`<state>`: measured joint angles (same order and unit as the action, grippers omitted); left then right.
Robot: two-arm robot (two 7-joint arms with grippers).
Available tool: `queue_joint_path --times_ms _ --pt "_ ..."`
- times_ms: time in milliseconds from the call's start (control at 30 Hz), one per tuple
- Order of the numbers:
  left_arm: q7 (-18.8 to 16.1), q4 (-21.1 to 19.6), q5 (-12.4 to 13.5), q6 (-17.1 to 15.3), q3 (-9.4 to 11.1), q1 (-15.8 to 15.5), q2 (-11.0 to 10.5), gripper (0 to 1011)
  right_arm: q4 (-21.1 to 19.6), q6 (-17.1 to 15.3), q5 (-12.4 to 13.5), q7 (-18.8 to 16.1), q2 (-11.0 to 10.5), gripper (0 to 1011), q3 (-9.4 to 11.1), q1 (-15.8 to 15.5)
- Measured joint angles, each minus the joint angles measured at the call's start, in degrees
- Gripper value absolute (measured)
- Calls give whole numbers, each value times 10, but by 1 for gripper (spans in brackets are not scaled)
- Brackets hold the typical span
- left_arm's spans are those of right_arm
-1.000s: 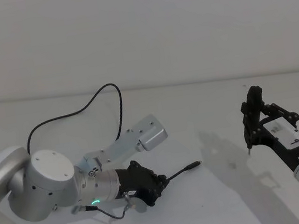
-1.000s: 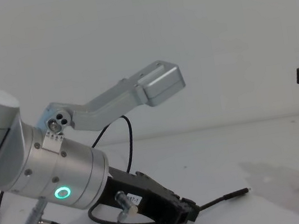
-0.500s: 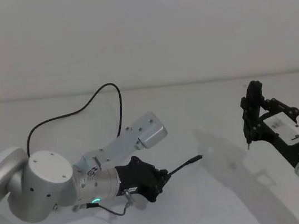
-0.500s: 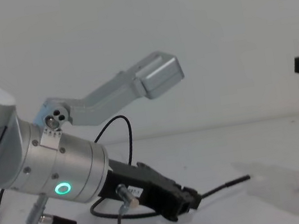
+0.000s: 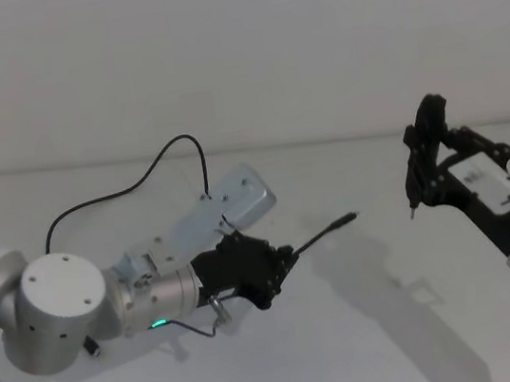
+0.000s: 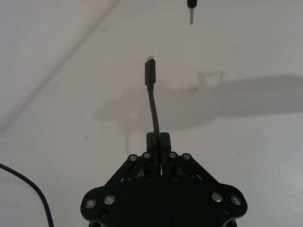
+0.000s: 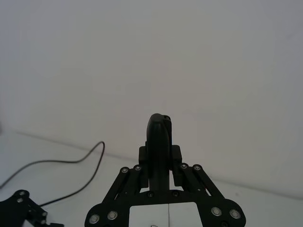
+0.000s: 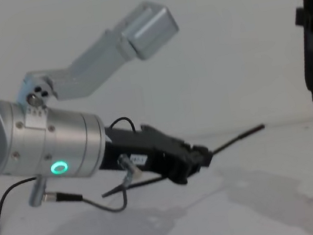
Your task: Pick up the data cable with the one hand.
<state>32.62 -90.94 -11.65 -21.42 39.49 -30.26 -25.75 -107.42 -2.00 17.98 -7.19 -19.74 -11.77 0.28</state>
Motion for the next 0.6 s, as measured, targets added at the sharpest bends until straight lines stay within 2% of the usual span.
queue_joint_path --times_ms 233,600 --pt "0 -17 -5 32 -17 6 -4 42 -20 -5 4 -8 2 268 1 4" --pt "0 -29 -9 56 -28 9 -7 42 -30 -8 -2 -15 5 268 1 17"
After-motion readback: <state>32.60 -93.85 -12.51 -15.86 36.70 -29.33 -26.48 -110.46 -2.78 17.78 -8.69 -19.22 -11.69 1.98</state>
